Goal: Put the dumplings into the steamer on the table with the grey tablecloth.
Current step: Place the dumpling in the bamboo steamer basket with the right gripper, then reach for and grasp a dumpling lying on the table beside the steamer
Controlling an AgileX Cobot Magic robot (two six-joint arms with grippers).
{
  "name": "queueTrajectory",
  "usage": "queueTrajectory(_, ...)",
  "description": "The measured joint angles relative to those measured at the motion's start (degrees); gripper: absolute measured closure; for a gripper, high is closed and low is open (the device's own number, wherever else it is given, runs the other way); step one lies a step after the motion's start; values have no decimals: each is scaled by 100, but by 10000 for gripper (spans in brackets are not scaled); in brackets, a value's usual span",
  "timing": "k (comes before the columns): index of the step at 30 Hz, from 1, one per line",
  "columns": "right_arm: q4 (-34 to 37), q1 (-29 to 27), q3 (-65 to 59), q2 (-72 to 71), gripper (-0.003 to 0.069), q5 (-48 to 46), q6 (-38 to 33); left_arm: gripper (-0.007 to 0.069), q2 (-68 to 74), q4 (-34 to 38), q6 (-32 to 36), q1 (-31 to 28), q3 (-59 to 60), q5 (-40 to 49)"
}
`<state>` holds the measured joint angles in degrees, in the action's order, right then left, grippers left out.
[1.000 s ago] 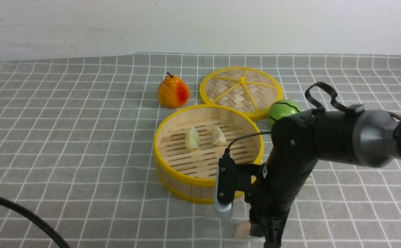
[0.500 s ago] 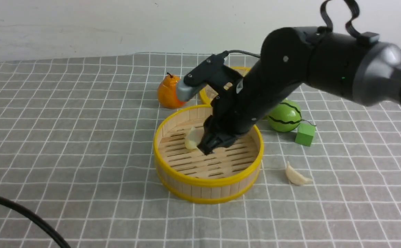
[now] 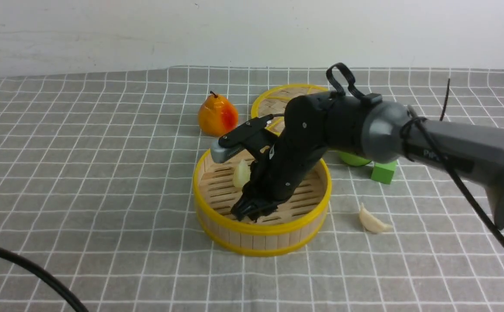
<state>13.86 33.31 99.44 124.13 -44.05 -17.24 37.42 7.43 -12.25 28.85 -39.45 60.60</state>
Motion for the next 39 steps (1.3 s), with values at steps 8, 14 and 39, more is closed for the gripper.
queueTrajectory(8,-92,-8,82,-410,160,-751,0,638,0,0,0,0,0,59)
queueTrajectory(14,-122,-441,169,-1382,118,-2012,0,638,0,0,0,0,0,93)
queueTrajectory(39,-626,-1728,-2028,-990,189,265,-6,628,0,103,0,0,0,127)
